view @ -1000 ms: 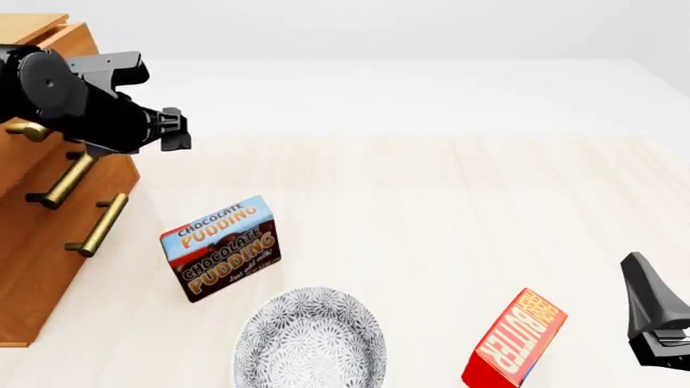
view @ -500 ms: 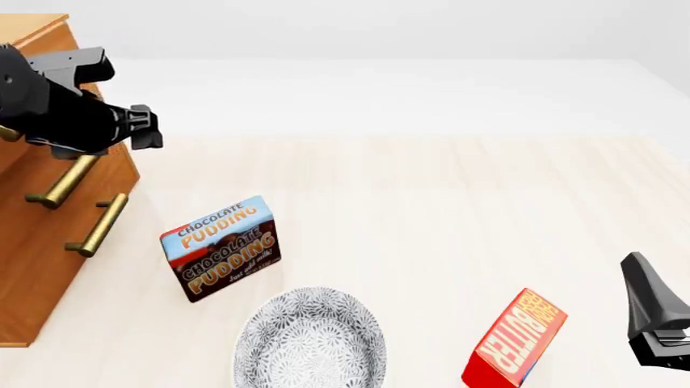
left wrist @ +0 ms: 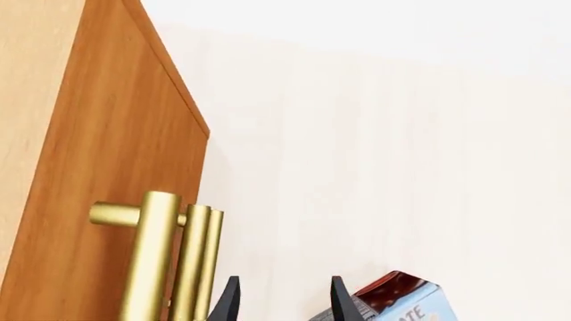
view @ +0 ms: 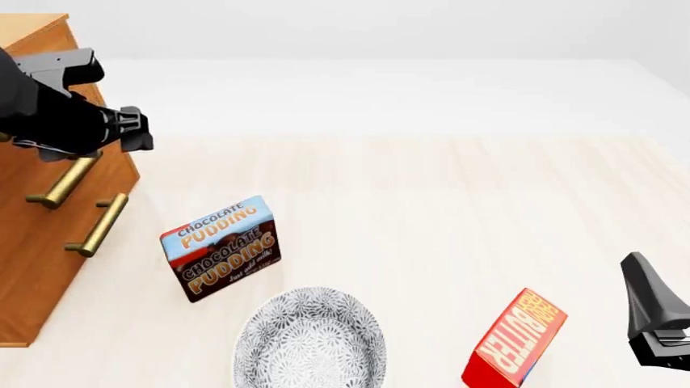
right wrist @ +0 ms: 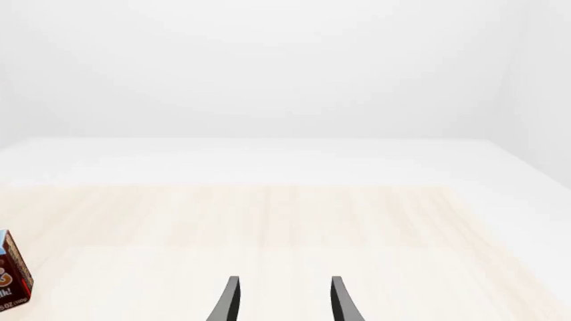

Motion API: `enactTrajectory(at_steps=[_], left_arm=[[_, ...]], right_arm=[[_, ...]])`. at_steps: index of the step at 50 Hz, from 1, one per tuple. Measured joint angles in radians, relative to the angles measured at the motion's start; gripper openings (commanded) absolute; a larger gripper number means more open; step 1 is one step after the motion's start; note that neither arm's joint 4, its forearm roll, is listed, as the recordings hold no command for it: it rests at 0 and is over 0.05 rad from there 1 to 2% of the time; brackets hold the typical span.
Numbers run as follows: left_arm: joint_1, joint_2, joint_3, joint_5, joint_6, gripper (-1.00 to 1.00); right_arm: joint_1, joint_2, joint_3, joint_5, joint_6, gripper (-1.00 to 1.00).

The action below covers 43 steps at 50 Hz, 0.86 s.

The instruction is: Put the butter at the front in the top drawer of the cabinet and close it.

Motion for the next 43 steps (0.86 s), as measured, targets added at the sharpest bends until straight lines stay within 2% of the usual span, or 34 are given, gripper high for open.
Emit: enactTrajectory(at_steps=[12,28,43], left_arm=[[0.000,-0.016,0.009,0.006,0.001,1.00],[-0.090,-0.071,-0.017,0.055,-0.013,1.00],[-0.138,-0.175,-0.030,0.124,0.017,1.00]], right_arm=[[0.000,0.000,0.000,0.000,0.000,1.00],[0.000,0.000,0.000,0.000,0.000,1.00],[0.000,0.000,0.000,0.000,0.000,1.00]])
